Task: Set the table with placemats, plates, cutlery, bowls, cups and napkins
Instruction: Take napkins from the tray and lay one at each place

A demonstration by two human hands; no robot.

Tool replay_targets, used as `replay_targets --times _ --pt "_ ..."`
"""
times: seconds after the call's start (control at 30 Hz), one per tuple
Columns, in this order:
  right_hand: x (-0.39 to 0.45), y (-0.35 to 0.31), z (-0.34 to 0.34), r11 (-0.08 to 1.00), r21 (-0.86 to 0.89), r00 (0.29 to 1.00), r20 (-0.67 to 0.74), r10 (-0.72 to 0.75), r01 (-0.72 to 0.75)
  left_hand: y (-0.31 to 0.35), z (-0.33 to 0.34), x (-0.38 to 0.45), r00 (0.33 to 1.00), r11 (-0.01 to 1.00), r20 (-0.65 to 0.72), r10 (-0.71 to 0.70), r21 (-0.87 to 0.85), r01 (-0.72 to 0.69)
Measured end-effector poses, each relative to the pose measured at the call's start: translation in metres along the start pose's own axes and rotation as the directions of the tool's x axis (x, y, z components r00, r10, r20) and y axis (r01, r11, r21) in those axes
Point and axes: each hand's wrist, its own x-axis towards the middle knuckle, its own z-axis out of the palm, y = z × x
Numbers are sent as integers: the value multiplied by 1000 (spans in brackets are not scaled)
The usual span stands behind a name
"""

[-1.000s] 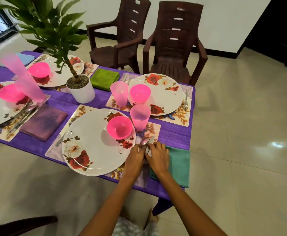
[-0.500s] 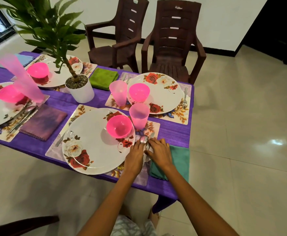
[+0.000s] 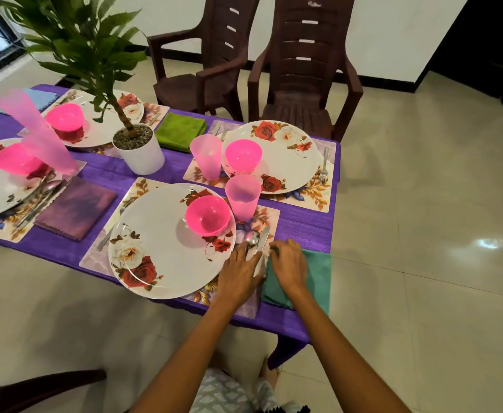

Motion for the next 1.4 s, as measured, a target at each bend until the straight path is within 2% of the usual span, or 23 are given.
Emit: replay_targets --times 0.07,0.13,0.23,0.33,0.67,0.93,1.17,1.23,1.33,1.4 --pt "10 2 -7 999 10 999 -7 41 -41 1 0 -2 1000 1000 -2 -9 15 9" --pt "20 14 -16 996 -60 996 41 75 -72 2 1 -5 999 999 -38 -24 29 25" --pt "29 35 -28 993 -119 985 166 44 -24 8 3 -9 988 998 -154 5 64 5" --pt "33 47 -36 993 -114 977 213 -1 26 17 8 -10 982 996 -185 49 83 -34" --pt "60 47 -49 984 -170 954 299 -4 58 21 6 -5 978 987 -184 102 145 -76" --pt "73 57 -56 989 -147 917 389 89 -34 33 7 4 986 969 -60 153 206 -138" --pt "76 52 -58 990 -124 912 396 107 -62 31 8 9 996 988 -64 67 142 -58" --pt "75 53 -57 991 -112 916 385 110 -72 28 7 8 985 987 -112 129 115 -116" --pt "75 53 -59 994 -90 922 375 93 -63 24 13 9 942 949 -172 288 184 -257" --pt "75 54 -61 996 -64 918 387 80 -60 20 17 7 918 929 -193 347 204 -309"
